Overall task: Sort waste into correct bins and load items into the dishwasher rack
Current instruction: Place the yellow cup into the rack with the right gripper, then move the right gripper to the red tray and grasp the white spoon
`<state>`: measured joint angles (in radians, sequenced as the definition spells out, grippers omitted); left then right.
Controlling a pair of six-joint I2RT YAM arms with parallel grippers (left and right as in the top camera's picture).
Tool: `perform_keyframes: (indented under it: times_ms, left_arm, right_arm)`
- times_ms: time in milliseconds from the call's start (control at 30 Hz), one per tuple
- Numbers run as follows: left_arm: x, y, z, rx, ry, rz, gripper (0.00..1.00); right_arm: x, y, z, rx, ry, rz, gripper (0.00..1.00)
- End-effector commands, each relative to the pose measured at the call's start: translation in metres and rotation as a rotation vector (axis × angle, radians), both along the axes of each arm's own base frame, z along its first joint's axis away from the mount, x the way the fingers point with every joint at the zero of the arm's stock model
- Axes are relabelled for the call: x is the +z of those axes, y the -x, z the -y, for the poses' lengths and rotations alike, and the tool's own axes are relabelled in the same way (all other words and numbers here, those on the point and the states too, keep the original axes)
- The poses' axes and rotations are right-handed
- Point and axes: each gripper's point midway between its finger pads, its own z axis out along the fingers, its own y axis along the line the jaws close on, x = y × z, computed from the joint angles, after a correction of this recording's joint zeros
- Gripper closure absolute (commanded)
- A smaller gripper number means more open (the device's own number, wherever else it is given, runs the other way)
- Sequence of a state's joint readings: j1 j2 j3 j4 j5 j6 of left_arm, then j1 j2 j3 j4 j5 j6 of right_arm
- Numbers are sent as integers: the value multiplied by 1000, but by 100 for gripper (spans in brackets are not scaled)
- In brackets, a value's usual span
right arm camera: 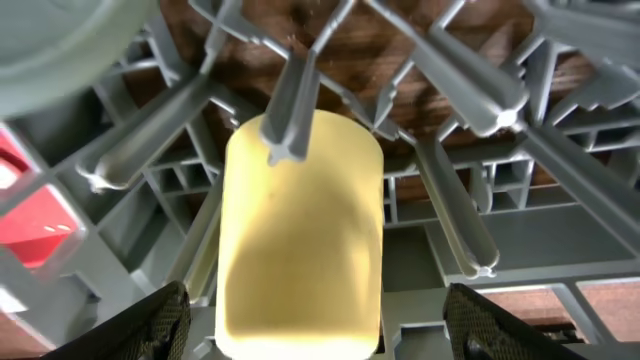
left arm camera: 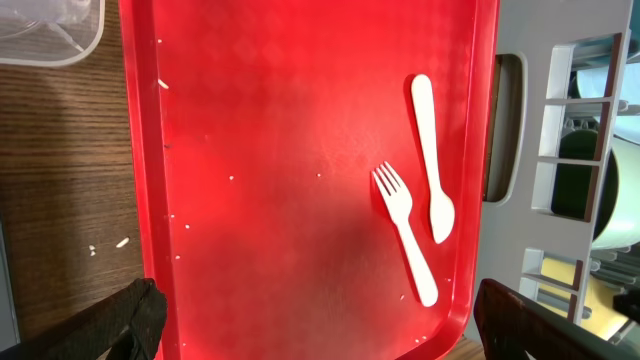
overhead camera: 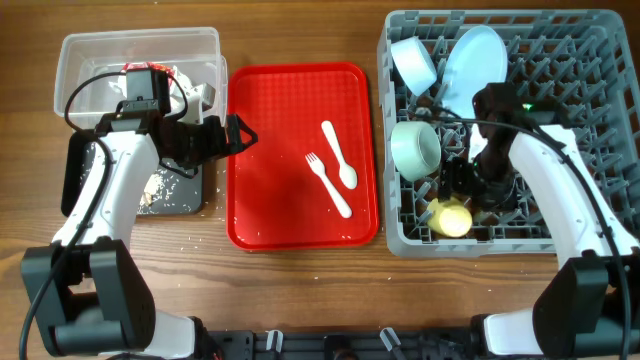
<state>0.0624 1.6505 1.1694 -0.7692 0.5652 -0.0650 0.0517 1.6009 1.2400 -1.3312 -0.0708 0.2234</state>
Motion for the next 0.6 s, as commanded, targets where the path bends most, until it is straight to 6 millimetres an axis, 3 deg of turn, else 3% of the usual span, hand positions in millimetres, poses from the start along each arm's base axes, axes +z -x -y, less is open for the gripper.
perform_keyframes:
  times_ms: [0, 100, 233, 333, 400, 567]
  left_arm:
    - [6, 0, -2, 2, -5, 22, 0]
    - [6, 0, -2, 2, -6, 22, 0]
    - [7, 0, -2, 2, -5, 22, 0]
    - [7, 0, -2, 2, -5, 22, 0]
    - [7, 0, -2, 2, -5, 22, 0]
    - [8, -5, -3, 72, 21, -3, 0]
  right_arm:
    - [41, -35, -9, 0, -46, 161, 18]
    - [88, -65, -34, 92, -173, 325, 19]
    - [123, -93, -80, 235, -272, 504, 20]
    - [130, -102, -129, 356, -311, 586, 19]
    - [128, -105, -152, 407, -303, 612, 19]
    - [102, -100, -198, 478, -306, 562, 22]
